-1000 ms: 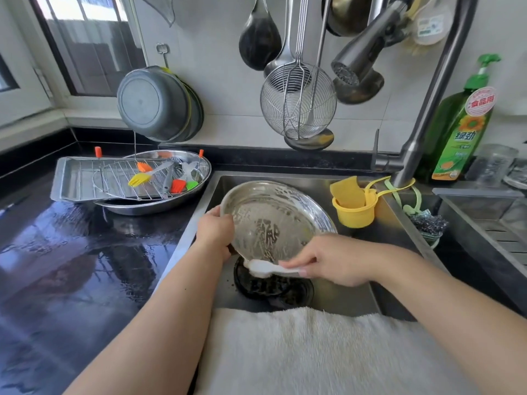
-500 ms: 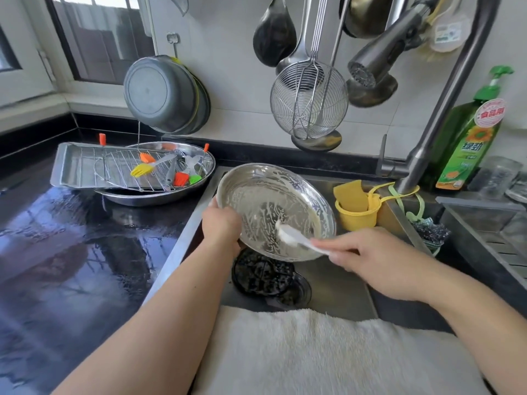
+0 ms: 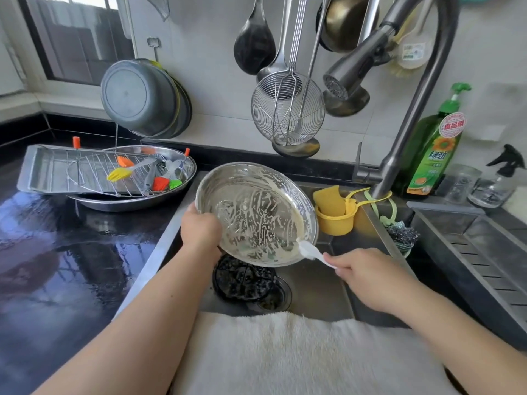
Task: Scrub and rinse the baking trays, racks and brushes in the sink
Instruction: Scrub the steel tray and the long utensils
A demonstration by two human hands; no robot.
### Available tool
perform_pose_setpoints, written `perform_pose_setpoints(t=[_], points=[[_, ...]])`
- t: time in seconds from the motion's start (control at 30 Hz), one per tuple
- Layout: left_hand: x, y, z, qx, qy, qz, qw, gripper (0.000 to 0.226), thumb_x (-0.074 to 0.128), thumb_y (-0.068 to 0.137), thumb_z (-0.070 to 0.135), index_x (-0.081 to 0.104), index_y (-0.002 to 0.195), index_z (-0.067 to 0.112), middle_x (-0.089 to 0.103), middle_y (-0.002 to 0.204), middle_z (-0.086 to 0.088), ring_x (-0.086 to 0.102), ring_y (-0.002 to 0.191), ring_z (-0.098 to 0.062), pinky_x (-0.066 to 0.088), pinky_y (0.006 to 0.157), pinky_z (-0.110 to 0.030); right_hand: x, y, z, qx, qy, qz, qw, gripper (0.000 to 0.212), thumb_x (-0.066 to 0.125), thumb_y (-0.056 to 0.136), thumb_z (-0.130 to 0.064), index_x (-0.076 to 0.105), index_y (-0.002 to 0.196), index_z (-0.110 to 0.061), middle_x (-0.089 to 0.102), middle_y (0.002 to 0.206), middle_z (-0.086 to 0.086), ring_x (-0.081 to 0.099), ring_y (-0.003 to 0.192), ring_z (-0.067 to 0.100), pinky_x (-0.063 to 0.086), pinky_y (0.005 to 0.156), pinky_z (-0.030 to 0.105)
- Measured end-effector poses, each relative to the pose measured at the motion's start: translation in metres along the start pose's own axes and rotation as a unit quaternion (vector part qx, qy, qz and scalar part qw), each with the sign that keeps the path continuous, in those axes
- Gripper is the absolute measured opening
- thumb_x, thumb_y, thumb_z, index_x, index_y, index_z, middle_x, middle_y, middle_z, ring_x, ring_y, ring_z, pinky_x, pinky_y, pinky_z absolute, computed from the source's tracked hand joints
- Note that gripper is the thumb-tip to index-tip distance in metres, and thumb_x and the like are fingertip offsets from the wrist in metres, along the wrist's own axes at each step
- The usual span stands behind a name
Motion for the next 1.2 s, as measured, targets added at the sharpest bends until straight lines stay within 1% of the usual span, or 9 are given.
perform_pose_setpoints(t=[0.27, 0.37, 0.47, 0.6, 0.77, 0.87, 0.97, 1.07, 1.2], points=[[0.005, -0.004, 0.005, 0.025, 0.06, -0.057, 0.996, 0.054, 0.035, 0.085, -0.009, 0.077, 0.093, 0.025, 0.071, 0.083, -0.007, 0.063, 0.074, -0.028, 0.051, 0.064, -0.035, -0.026, 0.043, 0.034, 0.027, -0.101, 0.031, 0.994, 0.045, 0.039, 0.108, -0.026, 0.048, 0.144, -0.05, 0.063, 0.117, 0.006, 0.06, 0.095, 0.027, 0.056, 0.083, 0.043], [0.01, -0.011, 0.009, 0.072, 0.111, -0.08, 0.988, 0.05, 0.039, 0.078, -0.007, 0.077, 0.076, 0.026, 0.062, 0.068, -0.002, 0.051, 0.067, -0.022, 0.04, 0.061, -0.033, -0.035, 0.046, 0.031, -0.001, -0.174, 0.061, 0.983, 0.047, 0.04, 0.106, -0.02, 0.049, 0.143, -0.046, 0.059, 0.105, 0.004, 0.06, 0.088, 0.026, 0.055, 0.073, 0.042], [0.013, -0.021, 0.013, 0.105, 0.139, -0.103, 0.979, 0.059, 0.041, 0.079, -0.002, 0.081, 0.093, 0.039, 0.067, 0.063, 0.011, 0.052, 0.06, -0.014, 0.041, 0.054, -0.027, -0.038, 0.039, 0.024, -0.024, -0.276, 0.08, 0.957, 0.06, 0.04, 0.102, -0.006, 0.04, 0.15, -0.041, 0.051, 0.095, 0.002, 0.059, 0.083, 0.027, 0.044, 0.059, 0.035], [0.009, -0.019, 0.015, 0.11, 0.114, -0.07, 0.985, 0.06, 0.043, 0.081, 0.004, 0.079, 0.104, 0.045, 0.067, 0.063, 0.014, 0.05, 0.058, -0.012, 0.042, 0.055, -0.03, -0.01, 0.014, 0.004, -0.027, -0.245, -0.081, 0.966, 0.053, 0.04, 0.102, -0.008, 0.051, 0.145, -0.037, 0.053, 0.092, 0.0, 0.053, 0.072, 0.019, 0.047, 0.065, 0.038], [0.006, -0.023, 0.016, 0.117, 0.099, -0.058, 0.986, 0.056, 0.044, 0.081, 0.003, 0.08, 0.104, 0.039, 0.058, 0.055, 0.017, 0.044, 0.053, -0.01, 0.037, 0.053, -0.027, -0.001, 0.003, -0.019, -0.075, -0.086, -0.216, 0.97, 0.037, 0.048, 0.108, -0.022, 0.059, 0.14, -0.034, 0.056, 0.085, -0.019, 0.047, 0.065, 0.006, 0.04, 0.058, 0.02], [0.009, -0.025, 0.016, 0.11, 0.115, -0.081, 0.984, 0.057, 0.044, 0.082, 0.004, 0.08, 0.105, 0.041, 0.06, 0.055, 0.017, 0.047, 0.053, -0.01, 0.038, 0.052, -0.026, -0.021, 0.029, -0.004, -0.001, -0.171, -0.089, 0.981, 0.043, 0.045, 0.102, -0.007, 0.067, 0.128, -0.033, 0.061, 0.096, -0.002, 0.054, 0.069, 0.014, 0.05, 0.065, 0.029], [0.011, -0.024, 0.014, 0.076, 0.093, -0.08, 0.989, 0.046, 0.043, 0.081, -0.001, 0.079, 0.1, 0.019, 0.055, 0.052, 0.014, 0.043, 0.053, -0.012, 0.033, 0.051, -0.026, -0.028, 0.039, -0.004, 0.03, -0.164, 0.047, 0.985, 0.061, 0.036, 0.094, 0.005, 0.053, 0.143, -0.028, 0.062, 0.107, 0.008, 0.063, 0.085, 0.025, 0.054, 0.073, 0.036], [0.003, -0.018, 0.013, 0.049, 0.078, -0.058, 0.994, 0.034, 0.043, 0.081, -0.006, 0.07, 0.074, 0.012, 0.047, 0.053, 0.005, 0.038, 0.057, -0.018, 0.027, 0.054, -0.028, -0.005, 0.036, -0.03, 0.008, -0.073, 0.059, 0.996, 0.067, 0.035, 0.097, 0.003, 0.037, 0.155, -0.03, 0.063, 0.11, 0.006, 0.06, 0.08, 0.024, 0.056, 0.067, 0.04], [0.013, -0.029, 0.016, 0.091, 0.123, -0.116, 0.981, 0.041, 0.043, 0.081, -0.003, 0.075, 0.094, 0.019, 0.06, 0.055, 0.011, 0.045, 0.054, -0.013, 0.035, 0.053, -0.028, -0.016, 0.07, -0.043, 0.039, 0.038, 0.129, 0.99, 0.056, 0.039, 0.104, -0.009, 0.04, 0.153, -0.035, 0.065, 0.121, 0.008, 0.065, 0.081, 0.021, 0.06, 0.068, 0.039]])
Point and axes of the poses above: each hand's wrist, its own y-axis towards the middle knuckle, its own x-axis out of the palm, z = x × y, the point moved 3 cm from there along y, towards the middle knuckle
